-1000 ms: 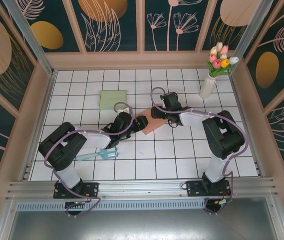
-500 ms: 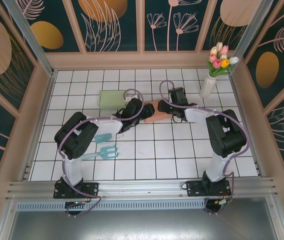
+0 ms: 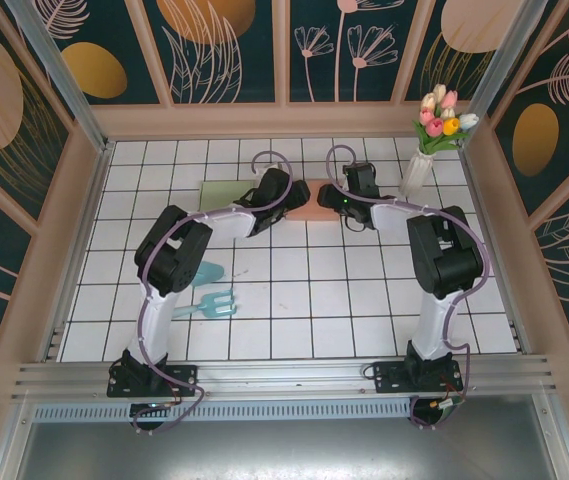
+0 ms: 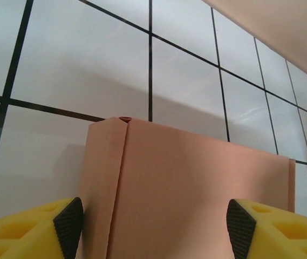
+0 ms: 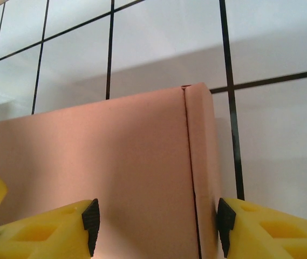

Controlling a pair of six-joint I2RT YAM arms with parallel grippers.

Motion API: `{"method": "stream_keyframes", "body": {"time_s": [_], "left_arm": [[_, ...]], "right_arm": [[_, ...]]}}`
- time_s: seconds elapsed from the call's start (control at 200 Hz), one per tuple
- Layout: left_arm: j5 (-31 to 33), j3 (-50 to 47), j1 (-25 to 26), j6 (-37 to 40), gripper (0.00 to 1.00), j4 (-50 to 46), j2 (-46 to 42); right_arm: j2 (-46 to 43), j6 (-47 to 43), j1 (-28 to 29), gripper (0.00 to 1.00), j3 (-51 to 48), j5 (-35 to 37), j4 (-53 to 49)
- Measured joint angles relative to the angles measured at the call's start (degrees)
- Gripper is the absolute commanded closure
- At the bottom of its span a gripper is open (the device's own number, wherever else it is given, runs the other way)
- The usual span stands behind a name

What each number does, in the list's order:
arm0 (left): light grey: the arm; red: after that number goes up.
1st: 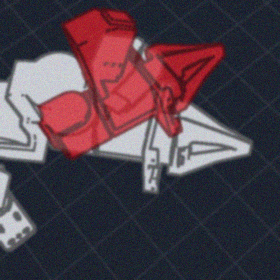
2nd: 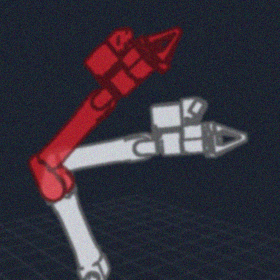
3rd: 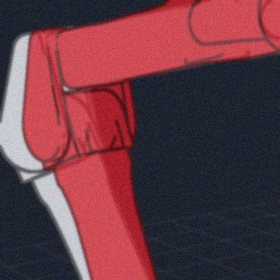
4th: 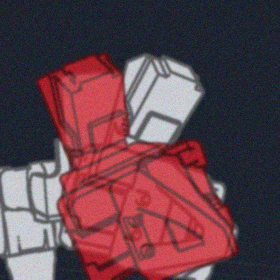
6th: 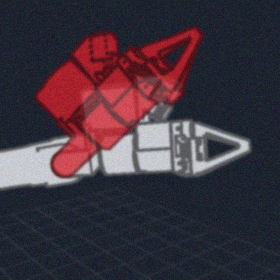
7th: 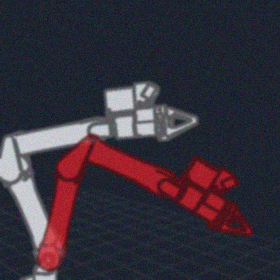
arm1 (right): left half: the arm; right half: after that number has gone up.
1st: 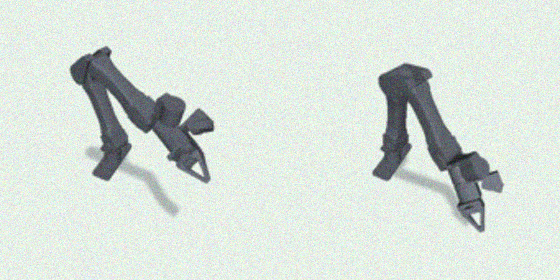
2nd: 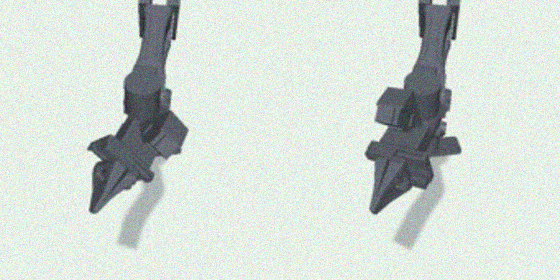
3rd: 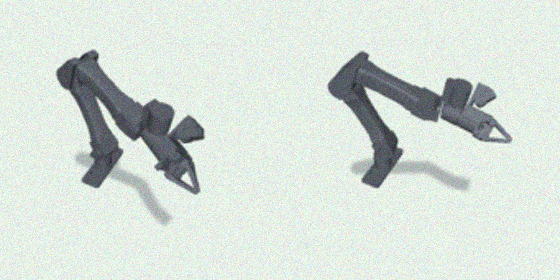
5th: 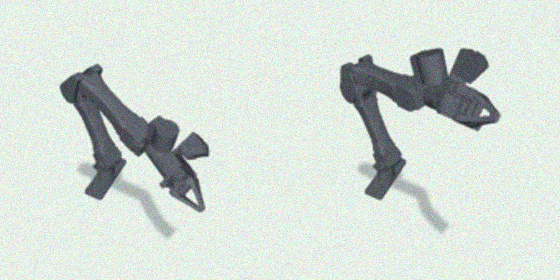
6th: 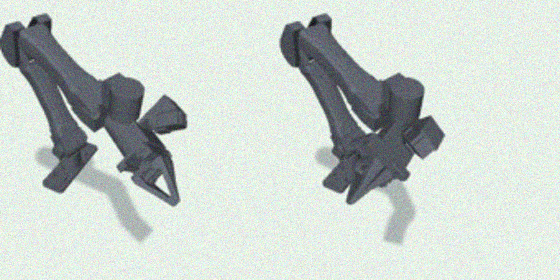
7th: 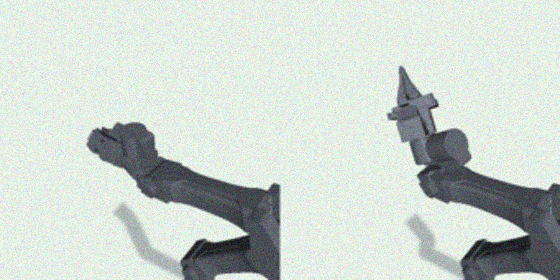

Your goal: Fold the paper box

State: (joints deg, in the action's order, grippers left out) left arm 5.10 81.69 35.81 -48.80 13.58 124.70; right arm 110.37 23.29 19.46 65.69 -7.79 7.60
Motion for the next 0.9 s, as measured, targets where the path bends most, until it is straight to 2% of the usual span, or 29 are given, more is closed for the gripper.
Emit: {"method": "stream_keyframes", "body": {"time_s": [0.21, 0.285, 0.29, 0.305, 0.325, 0.56, 0.691, 0.816, 0.901], "left_arm": [[1.01, 1.84, -0.42, 0.81, 0.24, -3.06, 0.5], [1.64, 3.1, -0.57, 1.22, 0.21, -4.44, 0.55], [1.66, 3.17, -0.57, 1.22, 0.19, -4.48, 0.55], [1.73, 3.43, -0.57, 1.46, 0.05, -4.81, 0.55], [1.9, 3.67, -0.57, 1.46, 0.02, -4.92, 0.55], [4.04, 3.06, -0.9, 3.23, 0.02, -6.73, -1.05], [5.99, -1.73, -1.01, 5.18, 0.02, -7.76, -7.63], [8.63, -8.61, -1.01, 9.07, 0.02, -6.1, -18.34], [11.67, -14.56, -1.01, 12.02, 0.01, -2.12, -25.97]], "right_arm": [[1.22, -0.02, -0.33, 0.34, 1.36, -1.4, 0.57], [1.22, -0.02, -0.7, 0.29, 1.36, -1.79, 0.79], [1.22, 0.0, -0.74, 0.28, 1.36, -1.79, 0.79], [1.22, 0.11, -0.87, 0.26, 1.36, -1.75, 0.79], [1.22, -0.15, -1.01, 0.25, 1.36, -1.77, 0.79], [-2.67, -0.44, -2.67, 0.21, -0.83, 0.0, -0.22], [-9.66, -0.9, -2.99, 0.21, -4.55, 2.08, -0.98], [-17.44, -2.4, -3.02, 0.21, -8.87, 5.53, -0.87], [-22.71, -3.39, -3.26, 0.13, -13.4, 8.26, 0.28]]}}
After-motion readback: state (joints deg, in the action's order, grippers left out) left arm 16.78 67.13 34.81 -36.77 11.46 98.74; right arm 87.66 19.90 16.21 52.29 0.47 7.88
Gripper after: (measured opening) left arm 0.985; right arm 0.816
